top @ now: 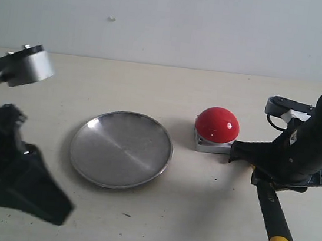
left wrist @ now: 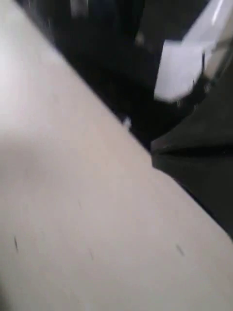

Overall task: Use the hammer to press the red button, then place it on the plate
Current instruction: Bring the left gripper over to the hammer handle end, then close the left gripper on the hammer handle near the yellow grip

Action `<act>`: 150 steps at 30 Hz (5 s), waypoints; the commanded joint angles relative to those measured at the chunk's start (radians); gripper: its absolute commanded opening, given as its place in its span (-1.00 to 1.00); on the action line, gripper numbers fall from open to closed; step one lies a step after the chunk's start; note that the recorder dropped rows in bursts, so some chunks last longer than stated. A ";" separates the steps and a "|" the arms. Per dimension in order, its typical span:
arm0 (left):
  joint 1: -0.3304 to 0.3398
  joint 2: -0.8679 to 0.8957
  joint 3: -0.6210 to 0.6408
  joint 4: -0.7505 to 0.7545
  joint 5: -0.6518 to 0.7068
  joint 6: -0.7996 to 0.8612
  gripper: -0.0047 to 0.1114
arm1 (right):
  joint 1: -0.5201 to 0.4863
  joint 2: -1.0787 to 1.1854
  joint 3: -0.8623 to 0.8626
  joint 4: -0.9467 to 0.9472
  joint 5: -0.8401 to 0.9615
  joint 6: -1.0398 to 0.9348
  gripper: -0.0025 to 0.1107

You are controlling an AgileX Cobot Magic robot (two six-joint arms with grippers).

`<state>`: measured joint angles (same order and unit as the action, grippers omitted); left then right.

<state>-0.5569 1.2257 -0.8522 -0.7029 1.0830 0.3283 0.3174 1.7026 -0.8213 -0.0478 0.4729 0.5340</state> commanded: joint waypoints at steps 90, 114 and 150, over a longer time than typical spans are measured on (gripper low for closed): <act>-0.226 1.067 -0.451 -1.041 0.010 0.324 0.10 | -0.002 -0.014 -0.012 0.203 -0.008 -0.094 -0.96; -0.260 1.068 -0.468 -1.041 -0.067 0.295 0.09 | -0.002 -0.014 -0.012 0.213 0.000 -0.105 -0.96; -0.274 1.101 -0.511 -1.041 -0.027 0.299 -0.92 | -0.002 -0.014 -0.012 0.225 0.009 -0.150 -0.96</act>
<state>-0.8247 2.3328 -1.3576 -1.7338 1.0470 0.6084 0.3174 1.7026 -0.8213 0.1694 0.4925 0.3913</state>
